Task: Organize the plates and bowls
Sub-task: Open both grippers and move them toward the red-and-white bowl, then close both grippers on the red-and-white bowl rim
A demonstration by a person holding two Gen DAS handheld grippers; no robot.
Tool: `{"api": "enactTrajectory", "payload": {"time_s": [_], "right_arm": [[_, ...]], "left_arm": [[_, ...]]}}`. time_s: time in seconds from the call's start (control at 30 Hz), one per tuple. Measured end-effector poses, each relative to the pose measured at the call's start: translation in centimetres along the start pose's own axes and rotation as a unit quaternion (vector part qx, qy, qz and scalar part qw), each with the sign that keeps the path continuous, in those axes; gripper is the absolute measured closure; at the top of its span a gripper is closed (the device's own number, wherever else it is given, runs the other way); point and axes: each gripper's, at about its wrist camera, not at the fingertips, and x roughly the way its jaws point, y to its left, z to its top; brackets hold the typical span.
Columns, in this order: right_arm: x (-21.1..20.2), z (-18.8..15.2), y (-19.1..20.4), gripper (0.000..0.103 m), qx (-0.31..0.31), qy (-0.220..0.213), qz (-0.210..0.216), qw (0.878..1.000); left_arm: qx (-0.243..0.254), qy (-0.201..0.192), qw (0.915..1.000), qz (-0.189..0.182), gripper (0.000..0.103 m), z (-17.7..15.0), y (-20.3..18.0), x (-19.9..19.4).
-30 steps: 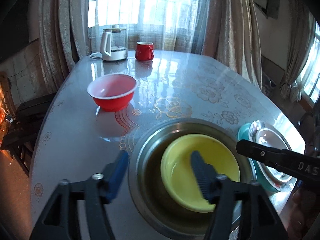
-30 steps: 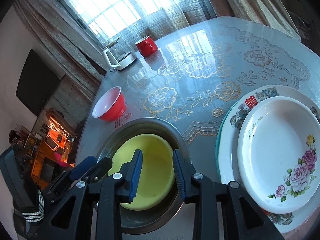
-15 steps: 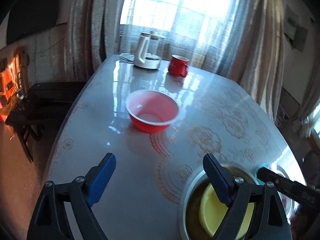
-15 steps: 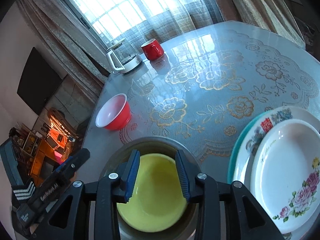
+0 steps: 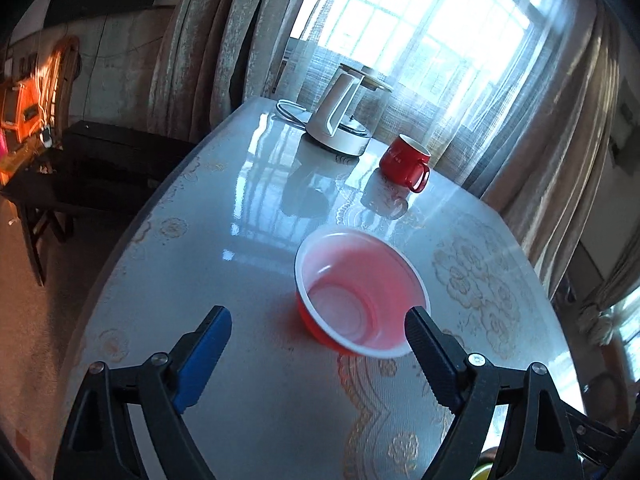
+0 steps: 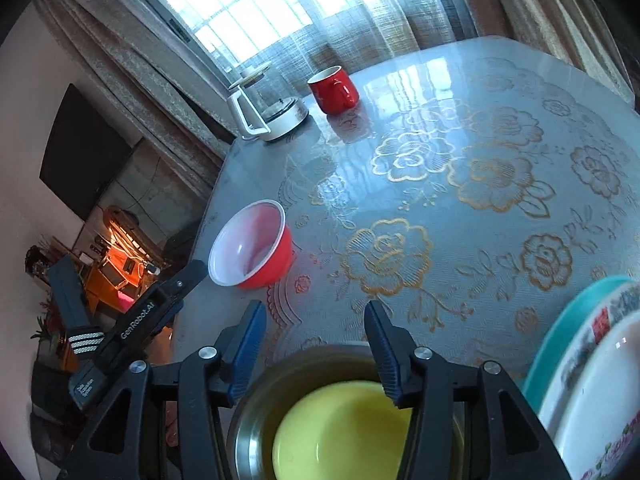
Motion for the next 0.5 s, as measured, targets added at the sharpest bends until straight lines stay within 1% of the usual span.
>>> {"api": "enactTrajectory", "payload": {"time_s": [0.03, 0.1, 0.13, 0.17, 0.2, 0.27, 0.33, 0.4, 0.5], "right_arm": [[0.3, 0.3, 0.2, 0.051, -0.007, 0.000, -0.003, 1.000], [1.1, 1.1, 0.7, 0.051, -0.018, -0.001, -0.016, 1.000], [1.6, 1.6, 1.0, 0.051, -0.020, 0.000, -0.021, 1.000], [2.0, 1.9, 1.2, 0.051, -0.021, 0.002, -0.025, 0.999], [2.5, 2.3, 1.4, 0.051, -0.019, 0.005, -0.031, 0.999], [3.9, 3.1, 1.6, 0.051, -0.011, 0.013, -0.033, 0.999], [5.5, 3.8, 2.0, 0.051, -0.004, 0.026, -0.040, 0.999], [6.9, 4.2, 2.4, 0.051, 0.005, 0.037, -0.037, 0.999], [8.7, 4.6, 3.0, 0.053, 0.006, 0.051, -0.035, 0.998]], "left_arm": [[-0.010, 0.002, 0.9999, -0.008, 0.017, 0.2, 0.4, 0.4], [-0.023, 0.007, 0.9995, -0.019, 0.023, 0.4, 1.0, 1.1], [-0.026, 0.011, 0.9994, -0.022, 0.024, 0.6, 1.2, 1.5], [-0.027, 0.016, 0.9993, -0.020, 0.027, 0.6, 1.4, 1.7], [-0.025, 0.019, 0.9993, -0.021, 0.029, 0.6, 1.5, 1.8], [-0.021, 0.016, 0.9994, -0.020, 0.029, 0.7, 1.6, 2.0], [-0.017, 0.013, 0.9996, -0.019, 0.033, 0.7, 1.7, 2.1], [-0.013, 0.021, 0.9995, -0.018, 0.040, 0.8, 1.8, 2.6], [-0.015, 0.028, 0.9992, -0.025, 0.043, 0.8, 2.0, 3.0]]}}
